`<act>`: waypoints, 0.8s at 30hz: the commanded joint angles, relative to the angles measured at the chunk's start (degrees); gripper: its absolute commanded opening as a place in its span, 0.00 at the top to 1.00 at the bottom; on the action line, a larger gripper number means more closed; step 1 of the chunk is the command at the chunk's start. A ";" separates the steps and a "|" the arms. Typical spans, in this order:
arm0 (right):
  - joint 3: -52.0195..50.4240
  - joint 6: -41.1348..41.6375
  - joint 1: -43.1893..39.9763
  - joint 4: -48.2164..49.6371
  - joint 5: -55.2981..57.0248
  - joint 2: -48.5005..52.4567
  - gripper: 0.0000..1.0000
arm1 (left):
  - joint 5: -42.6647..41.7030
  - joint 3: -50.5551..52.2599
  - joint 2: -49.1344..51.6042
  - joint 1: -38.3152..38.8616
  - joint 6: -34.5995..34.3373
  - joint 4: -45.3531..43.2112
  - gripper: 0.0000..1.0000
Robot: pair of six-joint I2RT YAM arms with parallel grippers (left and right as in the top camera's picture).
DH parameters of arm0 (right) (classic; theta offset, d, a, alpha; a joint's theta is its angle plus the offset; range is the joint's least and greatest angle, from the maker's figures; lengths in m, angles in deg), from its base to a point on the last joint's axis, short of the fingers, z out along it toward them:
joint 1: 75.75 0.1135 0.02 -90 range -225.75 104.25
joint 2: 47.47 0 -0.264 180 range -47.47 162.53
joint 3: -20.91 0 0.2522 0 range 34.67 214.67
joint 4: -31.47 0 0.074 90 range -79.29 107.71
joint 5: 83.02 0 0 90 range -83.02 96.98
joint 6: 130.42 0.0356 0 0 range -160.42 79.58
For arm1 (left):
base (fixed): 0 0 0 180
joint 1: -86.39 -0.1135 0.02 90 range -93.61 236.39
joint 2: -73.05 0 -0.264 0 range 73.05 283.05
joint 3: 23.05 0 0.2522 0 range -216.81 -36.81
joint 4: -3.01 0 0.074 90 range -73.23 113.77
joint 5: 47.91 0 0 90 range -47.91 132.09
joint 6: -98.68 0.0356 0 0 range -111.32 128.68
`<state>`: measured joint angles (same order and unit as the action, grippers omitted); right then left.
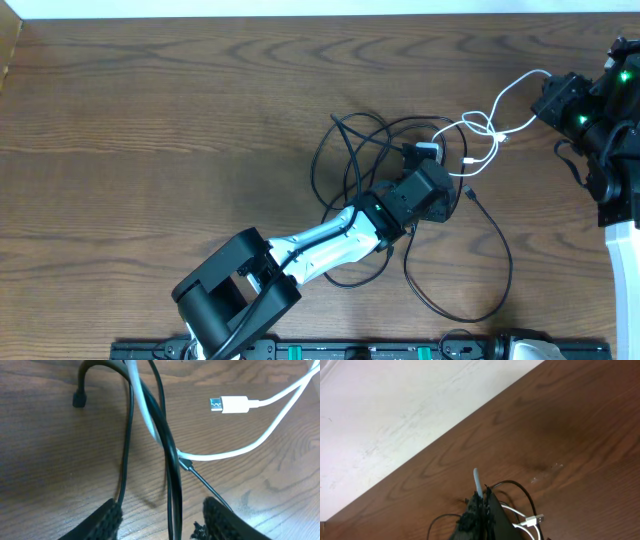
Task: Untangle cables
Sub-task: 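Grasp a black cable strand with the left gripper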
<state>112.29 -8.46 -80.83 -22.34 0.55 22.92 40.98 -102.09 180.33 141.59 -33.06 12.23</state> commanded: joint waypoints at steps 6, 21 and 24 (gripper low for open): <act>1.03 -0.79 -0.17 -0.50 0.26 0.02 0.99 | 1.20 0.35 0.63 0.13 0.59 -0.09 0.50; 1.01 -0.76 -0.17 -0.94 0.26 0.02 0.99 | 3.76 0.35 1.18 0.13 0.79 -0.72 0.55; 1.03 -0.76 -0.17 -0.96 0.26 0.02 0.99 | 3.74 0.35 1.92 0.13 0.76 -0.74 0.56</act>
<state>112.29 -8.46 -80.83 -23.22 0.55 22.92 43.78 -102.09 180.59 141.59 -33.06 11.66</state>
